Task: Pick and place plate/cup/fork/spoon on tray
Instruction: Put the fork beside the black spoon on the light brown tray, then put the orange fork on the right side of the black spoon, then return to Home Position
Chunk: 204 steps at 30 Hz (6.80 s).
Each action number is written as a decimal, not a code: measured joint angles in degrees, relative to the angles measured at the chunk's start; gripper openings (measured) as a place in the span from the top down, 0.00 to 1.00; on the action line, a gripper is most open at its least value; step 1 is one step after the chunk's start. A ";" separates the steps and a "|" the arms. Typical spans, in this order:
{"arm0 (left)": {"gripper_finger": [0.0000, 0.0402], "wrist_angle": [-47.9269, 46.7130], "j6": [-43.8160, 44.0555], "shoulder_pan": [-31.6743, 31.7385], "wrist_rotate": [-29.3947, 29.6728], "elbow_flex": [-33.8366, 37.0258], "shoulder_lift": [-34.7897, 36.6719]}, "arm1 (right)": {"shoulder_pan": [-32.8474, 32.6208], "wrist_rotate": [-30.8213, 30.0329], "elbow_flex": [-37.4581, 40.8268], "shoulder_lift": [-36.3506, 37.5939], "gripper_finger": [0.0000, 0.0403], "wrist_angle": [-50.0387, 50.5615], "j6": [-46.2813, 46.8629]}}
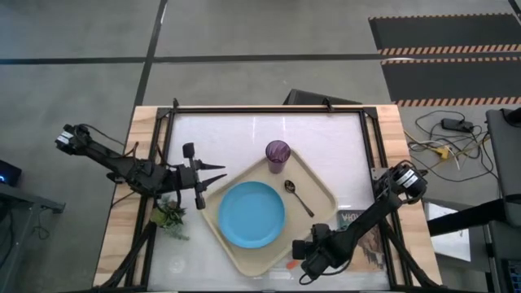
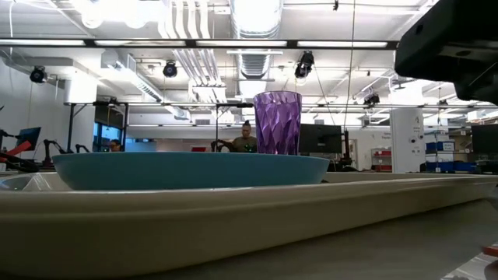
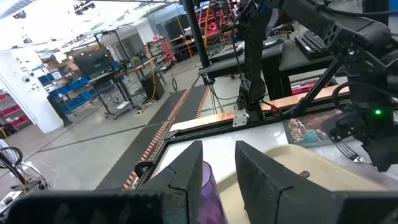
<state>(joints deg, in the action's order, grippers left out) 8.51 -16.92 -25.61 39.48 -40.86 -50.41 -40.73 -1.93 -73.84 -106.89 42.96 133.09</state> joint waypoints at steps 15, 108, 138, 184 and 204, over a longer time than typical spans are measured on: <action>0.81 0.00 0.01 0.00 0.00 0.00 0.00 | -2.16 -0.88 0.09 -0.07 0.96 0.20 -1.05; 0.81 0.04 -2.91 0.04 0.00 -0.11 0.31 | 1.20 -4.52 -8.37 9.62 0.98 24.81 -26.23; 0.81 -0.07 -2.96 0.02 0.00 0.28 1.84 | 34.03 -0.58 2.22 15.30 0.98 18.72 -85.43; 0.81 -0.04 -2.98 0.04 0.02 0.35 1.84 | 43.04 1.73 16.79 15.32 0.87 -2.19 -91.90; 0.81 -16.96 1.97 -0.08 -10.58 1.81 7.16 | 32.49 -2.30 15.67 27.63 0.88 -15.31 -122.85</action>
<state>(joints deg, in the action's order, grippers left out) -8.45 -14.95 -25.69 28.90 -39.05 -43.25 -8.24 -4.23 -58.17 -79.26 27.64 10.24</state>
